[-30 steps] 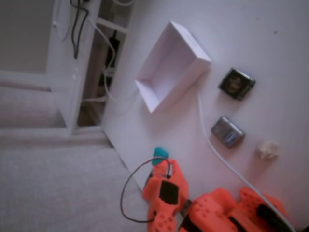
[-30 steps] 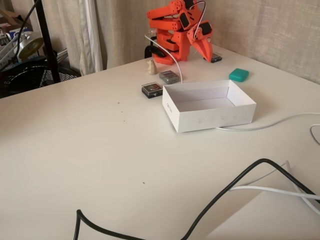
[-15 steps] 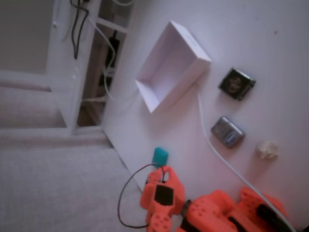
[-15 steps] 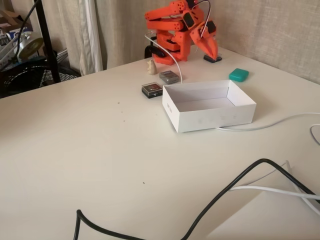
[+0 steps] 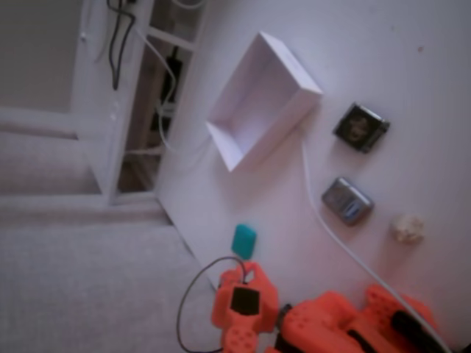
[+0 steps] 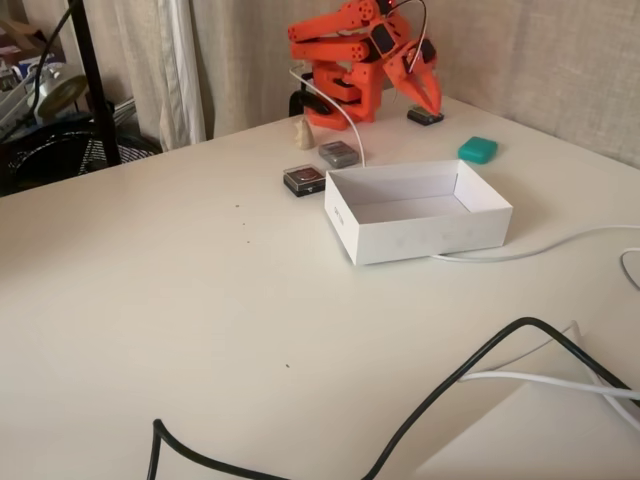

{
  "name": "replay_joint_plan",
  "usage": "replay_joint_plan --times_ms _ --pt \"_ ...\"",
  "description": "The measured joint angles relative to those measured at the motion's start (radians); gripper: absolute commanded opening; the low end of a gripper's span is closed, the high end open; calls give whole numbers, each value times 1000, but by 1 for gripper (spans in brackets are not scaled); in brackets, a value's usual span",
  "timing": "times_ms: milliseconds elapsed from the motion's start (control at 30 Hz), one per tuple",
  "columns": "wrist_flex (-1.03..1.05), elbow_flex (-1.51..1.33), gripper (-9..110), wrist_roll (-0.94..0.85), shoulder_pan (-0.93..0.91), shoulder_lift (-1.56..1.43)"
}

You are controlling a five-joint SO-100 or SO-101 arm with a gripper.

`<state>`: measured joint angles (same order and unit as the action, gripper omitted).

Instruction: Grasp the green cube and put it in the bin.

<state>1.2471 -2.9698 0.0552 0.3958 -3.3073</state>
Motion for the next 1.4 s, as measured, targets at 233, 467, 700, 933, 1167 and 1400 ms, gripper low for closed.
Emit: replay_joint_plan --times_ms 233,467,700,933,1167,1400 --pt "0 0 -8 0 20 0" --pt "48 28 9 5 34 48" --pt "48 247 48 3 63 328" --pt "34 589 48 -3 41 810" --pt "48 836 48 -29 -29 1233" --pt "57 893 47 -35 -83 1548"
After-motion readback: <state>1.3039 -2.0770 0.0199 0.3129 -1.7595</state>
